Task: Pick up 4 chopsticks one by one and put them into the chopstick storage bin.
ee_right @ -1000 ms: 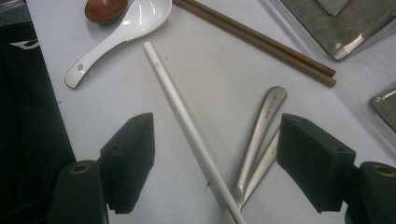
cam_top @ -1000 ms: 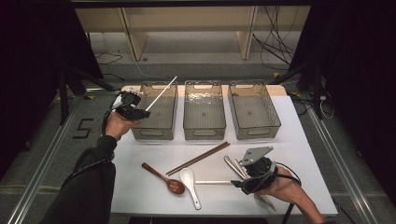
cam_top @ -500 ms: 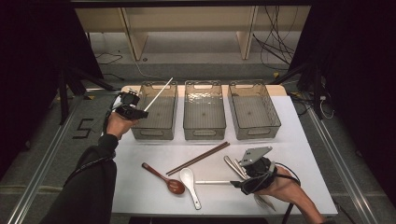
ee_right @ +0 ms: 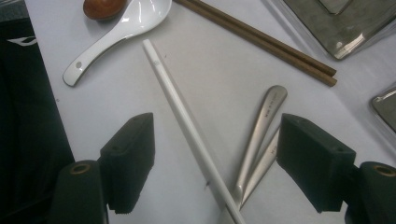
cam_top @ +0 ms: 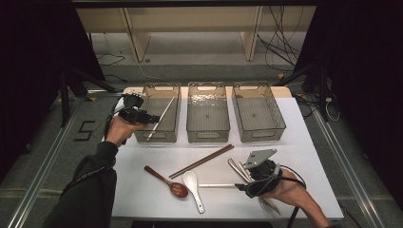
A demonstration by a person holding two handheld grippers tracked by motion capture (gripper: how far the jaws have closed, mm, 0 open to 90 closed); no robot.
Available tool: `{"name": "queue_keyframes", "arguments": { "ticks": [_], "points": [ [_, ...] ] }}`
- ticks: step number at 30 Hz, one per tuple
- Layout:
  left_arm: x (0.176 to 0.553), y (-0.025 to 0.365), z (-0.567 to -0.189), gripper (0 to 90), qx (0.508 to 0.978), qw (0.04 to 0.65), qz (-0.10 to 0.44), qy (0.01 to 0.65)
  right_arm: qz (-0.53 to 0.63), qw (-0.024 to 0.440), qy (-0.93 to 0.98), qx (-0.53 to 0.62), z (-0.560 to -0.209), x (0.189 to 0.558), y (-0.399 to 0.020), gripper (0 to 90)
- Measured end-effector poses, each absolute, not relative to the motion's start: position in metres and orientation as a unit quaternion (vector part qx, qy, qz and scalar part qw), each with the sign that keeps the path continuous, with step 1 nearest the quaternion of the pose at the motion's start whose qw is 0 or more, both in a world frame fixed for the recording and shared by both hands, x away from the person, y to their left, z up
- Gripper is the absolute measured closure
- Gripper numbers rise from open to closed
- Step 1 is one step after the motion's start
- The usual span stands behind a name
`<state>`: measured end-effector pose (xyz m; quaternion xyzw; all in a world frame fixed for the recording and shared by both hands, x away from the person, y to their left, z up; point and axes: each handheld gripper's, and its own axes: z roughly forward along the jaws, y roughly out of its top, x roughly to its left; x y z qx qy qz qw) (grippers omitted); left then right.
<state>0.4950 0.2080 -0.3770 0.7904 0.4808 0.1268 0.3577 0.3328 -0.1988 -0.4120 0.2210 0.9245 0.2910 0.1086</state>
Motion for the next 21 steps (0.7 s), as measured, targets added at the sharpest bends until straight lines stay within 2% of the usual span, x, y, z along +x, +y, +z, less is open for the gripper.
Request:
{"name": "queue_keyframes", "arguments": {
  "ticks": [4,7,14,21],
  "points": [
    [0.47,0.202,-0.365,23.6,0.79,0.403,0.103,0.451,0.281,0.11,0.928,0.218,-0.413,0.334,-0.198,28.8],
    [0.45,0.193,-0.358,18.6,0.802,0.407,0.109,0.423,0.272,0.112,0.93,0.222,-0.416,0.335,-0.197,28.9],
    [0.412,0.173,-0.349,16.5,0.82,0.419,0.107,0.374,0.239,0.109,0.942,0.21,-0.424,0.34,-0.192,32.0],
    [0.389,0.156,-0.366,15.4,0.842,0.409,0.082,0.342,0.208,0.092,0.954,0.196,-0.434,0.345,-0.188,40.8]
  ]
}}
